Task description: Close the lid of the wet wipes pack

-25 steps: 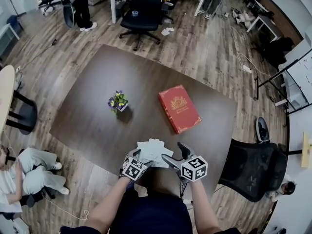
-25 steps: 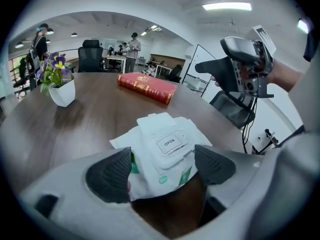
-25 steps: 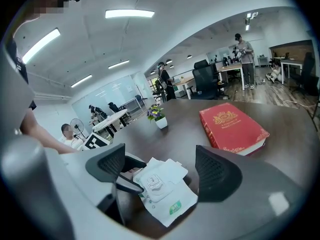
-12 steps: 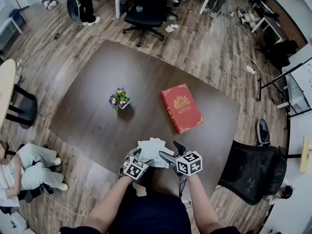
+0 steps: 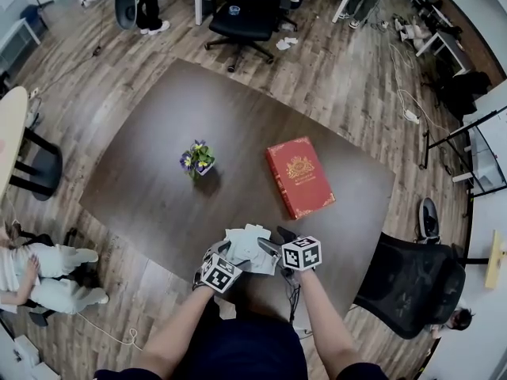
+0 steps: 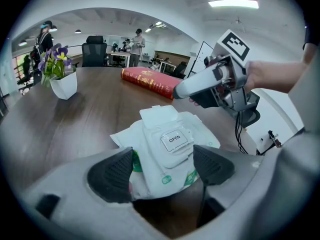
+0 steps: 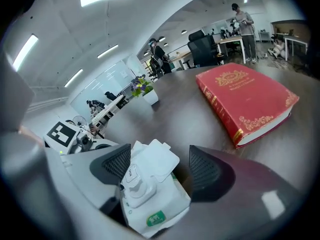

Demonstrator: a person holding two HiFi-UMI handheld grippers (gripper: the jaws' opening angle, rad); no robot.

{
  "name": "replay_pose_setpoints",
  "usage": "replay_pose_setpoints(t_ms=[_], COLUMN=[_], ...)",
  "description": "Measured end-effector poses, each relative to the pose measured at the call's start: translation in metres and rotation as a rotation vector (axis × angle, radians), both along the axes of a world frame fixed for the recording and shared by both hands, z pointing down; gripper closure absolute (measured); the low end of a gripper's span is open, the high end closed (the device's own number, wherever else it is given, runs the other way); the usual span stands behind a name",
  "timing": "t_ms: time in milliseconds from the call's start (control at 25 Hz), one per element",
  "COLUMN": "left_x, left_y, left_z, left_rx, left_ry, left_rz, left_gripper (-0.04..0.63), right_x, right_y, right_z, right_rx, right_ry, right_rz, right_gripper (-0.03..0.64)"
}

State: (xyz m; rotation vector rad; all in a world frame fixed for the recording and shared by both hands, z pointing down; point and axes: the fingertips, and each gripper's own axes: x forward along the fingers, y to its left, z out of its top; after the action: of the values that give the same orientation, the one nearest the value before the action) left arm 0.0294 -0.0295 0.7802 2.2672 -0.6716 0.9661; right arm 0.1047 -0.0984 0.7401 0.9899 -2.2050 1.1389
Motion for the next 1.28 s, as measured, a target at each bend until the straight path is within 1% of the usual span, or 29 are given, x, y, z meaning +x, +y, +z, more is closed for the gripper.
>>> replay_pose_setpoints(t_ms=[200,400,640,760,920,1160,1280], left_x=[0.0,0.0,0.001,0.002,0.001,0.0,0.0], left_y=[0.0,0.0,0.002,0.001,0.001,-0.001,-0.001], left_z=[0.001,0.003,0.005,0.007,0.006,0.003,0.002], left_rx=[-0.003,0.003,-0.001,0.005,0.0,0.008,0.004], left_ry=[0.0,0.013,0.01,0.008,0.009,0.011,0.011], left_rz=[0.0,-0.004,0.0,0.003,0.003,0.002,0.003], left_gripper=[0.222,0.222,0.222,0.224,0.224,0.224,0.224], right_x=[-0.002,-0.001,-0.003,-0.003,-0.006,-0.013,-0.018], right_y=[-0.001,-0.002,0.001,0.002,0.003,0.013,0.018], right_z=[0.021,0.03,0.032,0.029,0.017,0.001,-0.004], right_rx=[-0.047,-0.064,-0.069,-0.061,-0.032,0.005,0.016], right_ry=[0.02,0.04,0.047,0.046,0.044,0.05,0.04], right_rz=[-0.024,-0.027,-0.043,-0.049,-0.053,-0.095,-0.108], right_gripper=[0.258,0.337,0.374,0.393,0.399,0.422,0.422])
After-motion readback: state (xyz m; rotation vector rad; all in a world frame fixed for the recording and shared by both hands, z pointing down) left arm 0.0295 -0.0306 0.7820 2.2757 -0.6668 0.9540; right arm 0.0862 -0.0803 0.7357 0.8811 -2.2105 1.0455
